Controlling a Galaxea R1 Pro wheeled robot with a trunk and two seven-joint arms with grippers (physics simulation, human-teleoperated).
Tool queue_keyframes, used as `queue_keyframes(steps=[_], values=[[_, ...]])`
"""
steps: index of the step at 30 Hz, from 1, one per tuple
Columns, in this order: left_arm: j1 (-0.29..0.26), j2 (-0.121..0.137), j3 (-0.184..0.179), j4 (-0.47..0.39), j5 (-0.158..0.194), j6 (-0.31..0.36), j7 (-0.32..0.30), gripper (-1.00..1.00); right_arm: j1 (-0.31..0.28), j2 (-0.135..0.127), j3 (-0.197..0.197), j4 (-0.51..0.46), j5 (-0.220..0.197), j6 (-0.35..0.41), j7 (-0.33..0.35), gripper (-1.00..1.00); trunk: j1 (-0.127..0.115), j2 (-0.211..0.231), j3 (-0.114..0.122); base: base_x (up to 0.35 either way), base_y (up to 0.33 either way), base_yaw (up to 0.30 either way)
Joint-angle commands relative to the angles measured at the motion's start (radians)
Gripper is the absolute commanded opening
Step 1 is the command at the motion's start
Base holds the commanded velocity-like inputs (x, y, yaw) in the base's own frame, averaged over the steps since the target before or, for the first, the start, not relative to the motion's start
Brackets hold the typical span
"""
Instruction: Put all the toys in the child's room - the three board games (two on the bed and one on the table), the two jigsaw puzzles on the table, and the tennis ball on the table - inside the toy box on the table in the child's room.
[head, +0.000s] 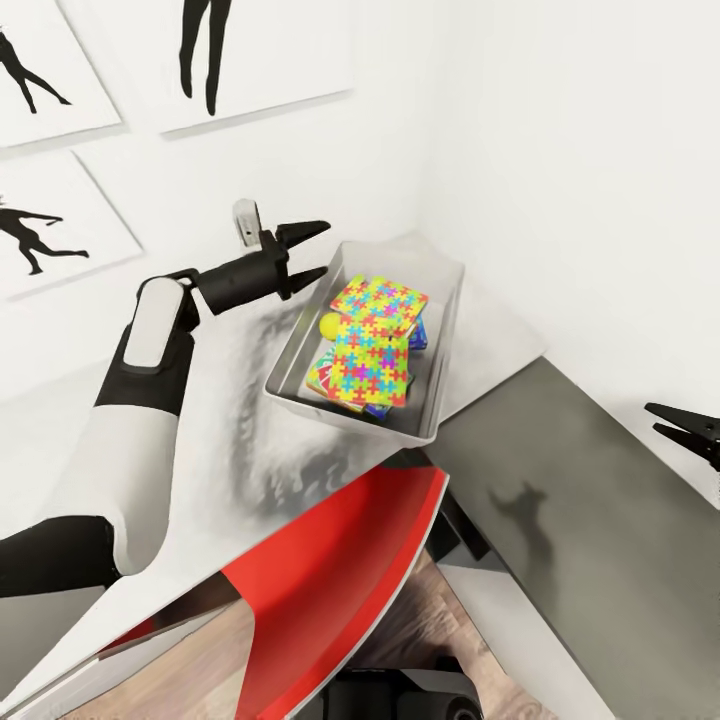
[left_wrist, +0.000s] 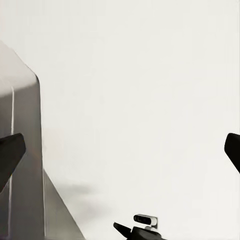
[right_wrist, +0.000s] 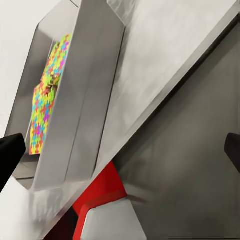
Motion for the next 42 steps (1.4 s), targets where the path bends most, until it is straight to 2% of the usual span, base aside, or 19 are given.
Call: queue_keyframes(steps=[1, 8, 20, 34, 42], values=[[0.015, -0.003, 0.001, -0.033, 0.009, 0.005, -0.008, 1.0, -0.001, 0.0, -0.001, 0.0, 0.009, 0.002, 0.009, 1.0, 0.0, -0.002, -0.001, -0.169, 0.0, 0.0], [0.05, -0.001, -0.003, -0.091, 0.038, 0.005, -0.007, 1.0, -0.001, -0.002, -0.004, 0.0, 0.009, 0.005, 0.01, 1.0, 0.0, -0.002, -0.001, -0.246, 0.0, 0.0], [0.062, 0.002, -0.003, -0.112, 0.047, 0.004, -0.007, 1.0, -0.002, -0.005, -0.005, 0.0, 0.008, 0.007, 0.008, 1.0, 0.0, -0.002, -0.001, -0.315, 0.019, -0.033], [0.063, 0.003, -0.004, -0.117, 0.049, 0.004, -0.007, 1.0, -0.002, -0.004, -0.003, 0.0, 0.009, 0.007, 0.004, 1.0, 0.0, -0.002, 0.007, -0.328, 0.022, -0.225], [0.064, -0.002, -0.007, -0.117, 0.049, 0.003, -0.007, 1.0, -0.002, -0.001, 0.001, 0.0, 0.009, 0.007, -0.004, 1.0, 0.0, -0.002, 0.015, -0.159, 0.003, -0.24]])
